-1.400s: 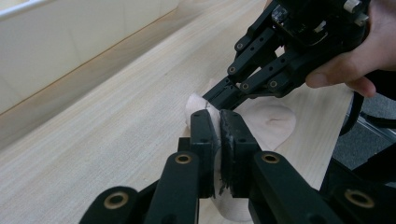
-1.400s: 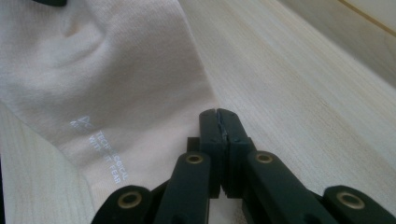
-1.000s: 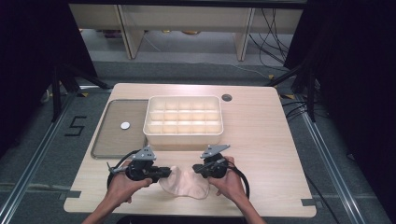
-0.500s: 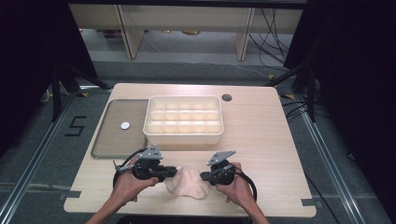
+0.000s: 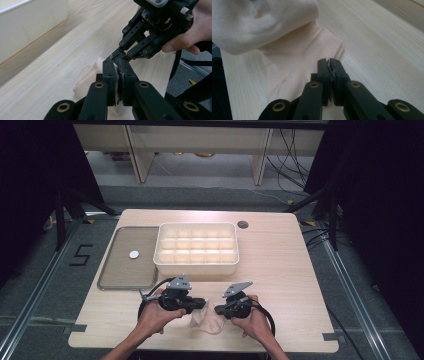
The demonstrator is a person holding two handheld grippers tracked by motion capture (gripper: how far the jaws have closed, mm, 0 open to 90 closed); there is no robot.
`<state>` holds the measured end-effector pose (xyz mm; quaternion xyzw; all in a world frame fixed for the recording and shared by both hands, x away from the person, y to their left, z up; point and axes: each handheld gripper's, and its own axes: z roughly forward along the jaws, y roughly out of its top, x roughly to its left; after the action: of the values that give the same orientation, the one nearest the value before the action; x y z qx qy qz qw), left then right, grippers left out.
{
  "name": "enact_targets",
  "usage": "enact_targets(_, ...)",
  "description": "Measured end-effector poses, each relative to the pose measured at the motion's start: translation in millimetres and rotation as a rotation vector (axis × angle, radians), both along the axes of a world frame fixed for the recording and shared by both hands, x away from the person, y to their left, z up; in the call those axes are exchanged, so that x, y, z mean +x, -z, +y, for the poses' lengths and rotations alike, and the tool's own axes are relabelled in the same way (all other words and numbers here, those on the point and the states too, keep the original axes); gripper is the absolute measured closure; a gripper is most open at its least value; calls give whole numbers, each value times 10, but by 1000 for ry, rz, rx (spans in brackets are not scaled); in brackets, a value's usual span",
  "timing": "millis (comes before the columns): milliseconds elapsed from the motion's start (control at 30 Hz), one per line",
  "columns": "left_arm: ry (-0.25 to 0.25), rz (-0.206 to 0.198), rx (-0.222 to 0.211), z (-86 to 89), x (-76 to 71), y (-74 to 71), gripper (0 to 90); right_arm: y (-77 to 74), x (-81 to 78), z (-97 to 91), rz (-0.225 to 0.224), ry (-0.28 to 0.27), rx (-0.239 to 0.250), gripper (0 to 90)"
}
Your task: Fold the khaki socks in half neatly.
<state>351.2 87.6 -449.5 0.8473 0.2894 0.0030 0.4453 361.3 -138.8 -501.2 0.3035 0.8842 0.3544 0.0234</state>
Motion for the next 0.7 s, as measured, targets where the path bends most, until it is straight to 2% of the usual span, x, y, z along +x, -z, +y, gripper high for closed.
enact_targets(33, 2, -3, 7, -18, 4, 8, 849, -8, -1, -8, 12, 3, -3, 876)
enact_targets(67, 8, 0, 12, -42, 7, 29, 849, 5, 0, -12, 7, 9, 21, 872)
enact_targets(133, 5, 1, 12, -48, 3, 38, 849, -11, 3, -24, 12, 3, 2, 867)
enact_targets(167, 12, -2, 9, -48, 11, 49, 849, -14, 0, -25, 13, 13, 18, 864)
enact_targets(200, 17, -1, 15, -46, 14, 55, 849, -26, 3, -39, 12, 13, 11, 863)
enact_targets(233, 5, 10, 11, -57, 5, 62, 848, -44, 2, -50, 10, 24, 17, 862)
enact_targets(300, 12, 5, 22, -70, 7, 72, 848, -82, 15, -96, -7, 30, 26, 859)
enact_targets(333, 12, 10, 25, -97, 6, 96, 848, -118, 29, -147, -38, 52, 59, 857)
enact_targets(400, 25, 8, 30, -106, 12, 110, 848, -156, 23, -183, -30, 65, 56, 856)
enact_targets(433, 26, 16, 37, -132, 15, 142, 847, -181, 26, -245, -56, 61, 69, 852)
enact_targets(467, 25, 18, 44, -141, 15, 156, 846, -202, 8, -272, -39, 76, 73, 850)
enact_targets(633, 29, 19, 50, -175, 25, 193, 844, -214, -13, -344, -32, 103, 85, 846)
enact_targets(700, 25, 25, 55, -187, 28, 203, 842, -208, -6, -363, -33, 88, 83, 844)
